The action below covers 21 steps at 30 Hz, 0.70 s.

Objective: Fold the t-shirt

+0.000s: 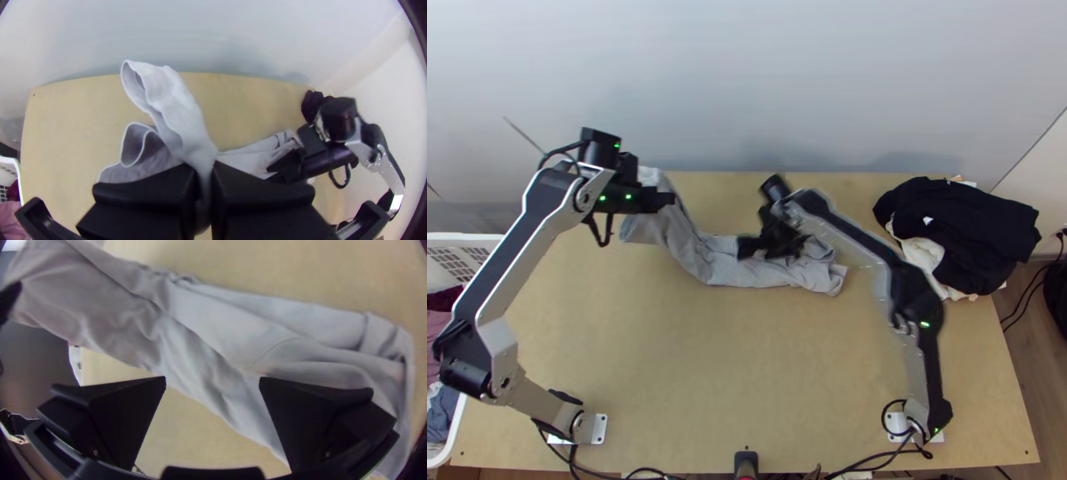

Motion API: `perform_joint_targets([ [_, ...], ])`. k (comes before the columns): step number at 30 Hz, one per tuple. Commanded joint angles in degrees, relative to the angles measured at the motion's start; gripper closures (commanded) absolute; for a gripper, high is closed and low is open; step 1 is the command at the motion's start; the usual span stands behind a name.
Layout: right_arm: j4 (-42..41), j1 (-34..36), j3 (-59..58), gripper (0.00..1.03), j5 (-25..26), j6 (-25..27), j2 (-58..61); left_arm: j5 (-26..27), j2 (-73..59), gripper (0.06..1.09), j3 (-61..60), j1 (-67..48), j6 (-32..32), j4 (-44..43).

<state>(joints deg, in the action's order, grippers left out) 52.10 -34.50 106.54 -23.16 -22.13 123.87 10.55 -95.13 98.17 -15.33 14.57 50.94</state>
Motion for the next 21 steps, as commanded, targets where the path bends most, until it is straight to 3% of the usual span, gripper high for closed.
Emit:
perform_joint_targets([
  [1, 4.07, 5.15, 0.6, 0.04, -6.29, -0.63, -11.29, 0.53, -5.24, 1.05, 6.42, -4.62, 0.2, 0.83],
  [6, 6.97, 11.12, 1.83, 0.04, -10.24, -2.48, -18.05, 1.5, -11.65, 1.05, 14.59, -9.36, 0.2, 2.94],
  [12, 8.02, 20.53, -1.16, 0.04, -10.42, -3.45, -24.03, 3.08, -22.11, 1.05, 27.25, -17.36, 0.2, 7.42],
  [21, 6.79, 29.32, -12.15, 0.04, -10.33, -2.57, -28.34, 3.16, -30.55, 1.05, 32.7, -29.58, -0.77, 2.85],
])
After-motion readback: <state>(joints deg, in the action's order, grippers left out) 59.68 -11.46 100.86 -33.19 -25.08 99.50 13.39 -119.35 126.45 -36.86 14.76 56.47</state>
